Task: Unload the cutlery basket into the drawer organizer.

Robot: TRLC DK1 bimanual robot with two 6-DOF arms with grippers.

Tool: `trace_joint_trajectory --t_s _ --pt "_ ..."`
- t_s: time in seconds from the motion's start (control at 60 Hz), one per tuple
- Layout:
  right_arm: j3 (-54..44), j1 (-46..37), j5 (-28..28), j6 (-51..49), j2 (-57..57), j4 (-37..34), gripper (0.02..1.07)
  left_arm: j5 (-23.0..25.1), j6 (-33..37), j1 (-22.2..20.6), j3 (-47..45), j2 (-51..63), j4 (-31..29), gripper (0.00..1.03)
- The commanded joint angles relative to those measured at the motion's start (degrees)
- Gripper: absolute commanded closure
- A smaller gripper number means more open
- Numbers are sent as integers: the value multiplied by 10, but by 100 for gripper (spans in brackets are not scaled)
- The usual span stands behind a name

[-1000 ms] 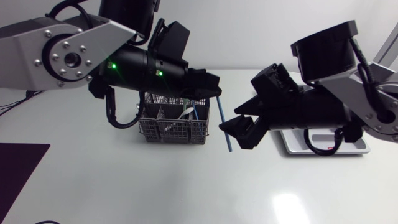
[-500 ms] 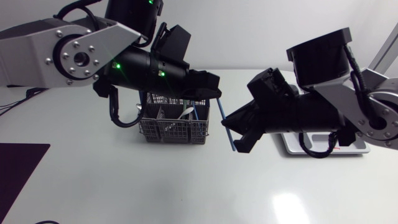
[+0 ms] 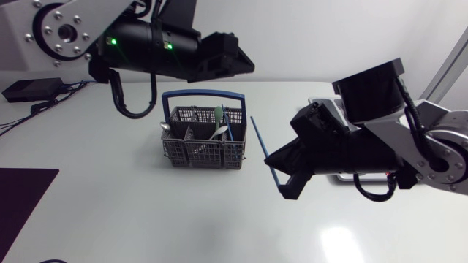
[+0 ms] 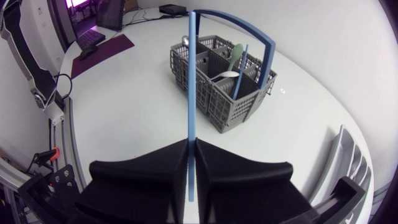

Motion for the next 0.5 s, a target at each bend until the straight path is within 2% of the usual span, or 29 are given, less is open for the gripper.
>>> trace_joint_trajectory --t_s 0.0,0.167,0.4,0.483 --pt "-16 -38 1 -16 -9 -9 101 -2 -21 20 17 -6 6 30" --pt "-9 -141 -6 -34 1 -18 101 -8 -7 37 -11 21 6 30" --pt "59 -323 -34 -49 104 -20 101 -80 32 34 -41 66 14 31" --pt "95 -374 -34 -53 149 -23 101 -102 41 31 -43 78 14 36"
